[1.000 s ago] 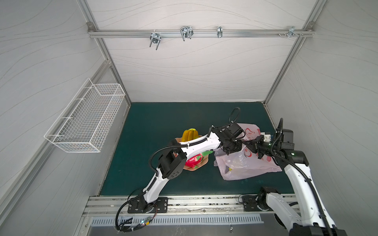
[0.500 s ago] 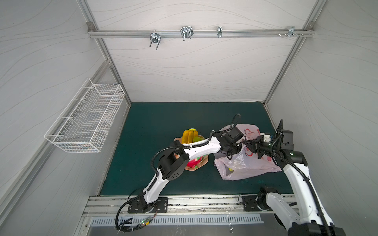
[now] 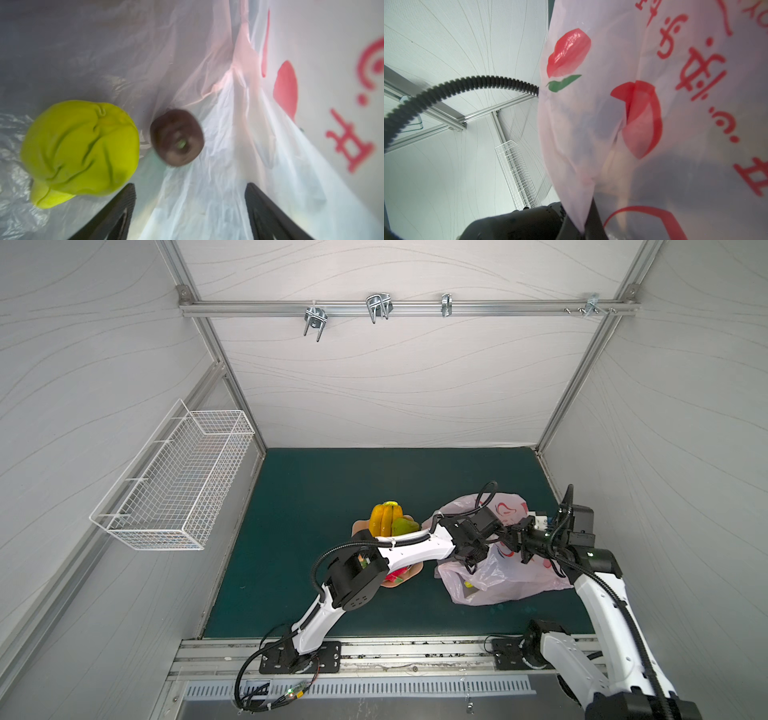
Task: Place the fruits into the plastic bag
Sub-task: Place the fruit in the plastic bag.
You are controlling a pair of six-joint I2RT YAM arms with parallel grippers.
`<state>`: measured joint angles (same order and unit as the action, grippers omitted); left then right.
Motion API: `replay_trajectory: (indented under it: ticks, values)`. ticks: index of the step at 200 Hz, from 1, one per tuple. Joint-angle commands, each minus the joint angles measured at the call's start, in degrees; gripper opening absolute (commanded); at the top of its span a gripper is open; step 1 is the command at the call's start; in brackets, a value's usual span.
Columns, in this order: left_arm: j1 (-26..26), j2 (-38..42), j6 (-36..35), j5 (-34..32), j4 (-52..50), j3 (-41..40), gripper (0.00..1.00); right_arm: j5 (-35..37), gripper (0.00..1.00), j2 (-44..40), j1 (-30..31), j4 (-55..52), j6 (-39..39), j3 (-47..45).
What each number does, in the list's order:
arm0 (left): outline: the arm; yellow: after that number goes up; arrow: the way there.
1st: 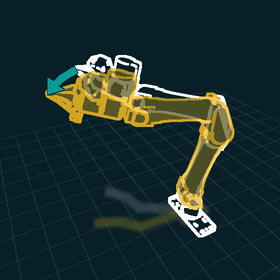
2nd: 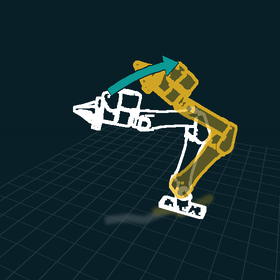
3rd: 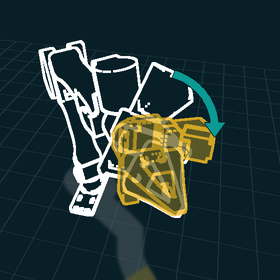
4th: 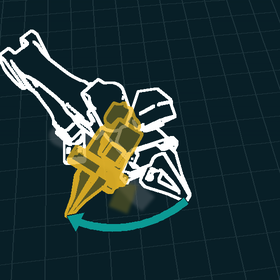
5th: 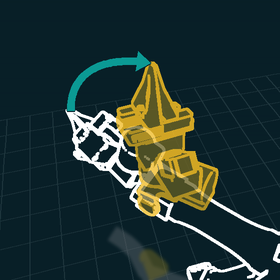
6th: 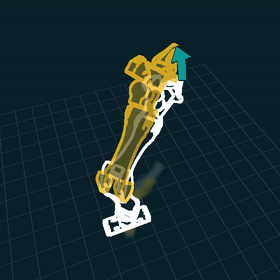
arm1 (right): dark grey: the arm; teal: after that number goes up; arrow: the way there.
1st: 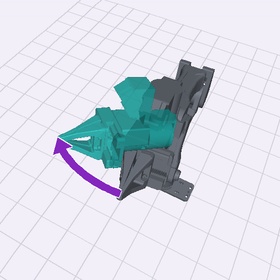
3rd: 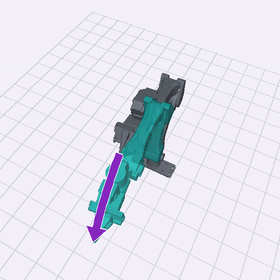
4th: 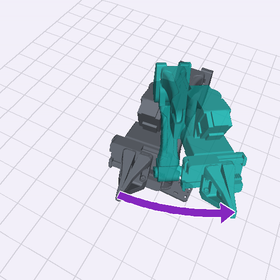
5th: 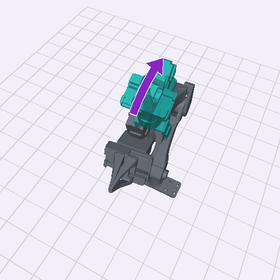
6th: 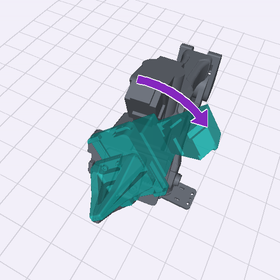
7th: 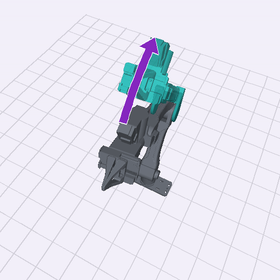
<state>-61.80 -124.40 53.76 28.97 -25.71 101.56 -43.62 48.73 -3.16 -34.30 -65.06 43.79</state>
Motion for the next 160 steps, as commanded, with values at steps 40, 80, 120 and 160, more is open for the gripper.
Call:
replay_trajectory:
  ticks: [40, 80, 120, 160]
  values:
    - [2.54, 7.23, -0.97, -2.33, -1.87, -3.25, 0.86, -0.23, 0.00, -2.27, -0.71, -0.61, -1.24, -0.44]
    - [3.48, 10.98, -5.56, -6.87, -10.22, -4.26, 0.84, 0.43, 0.00, -2.78, -0.80, -1.42, -1.05, -0.34]
    - [4.44, 13.54, -9.99, -14.38, -20.35, -2.94, 0.83, 1.31, 0.00, -2.86, -0.80, -2.67, -0.29, 0.16]
    - [4.58, 14.60, -14.27, -20.06, -28.39, -1.73, 0.82, 2.11, 0.00, -2.45, -0.80, -3.32, 0.37, 0.85]
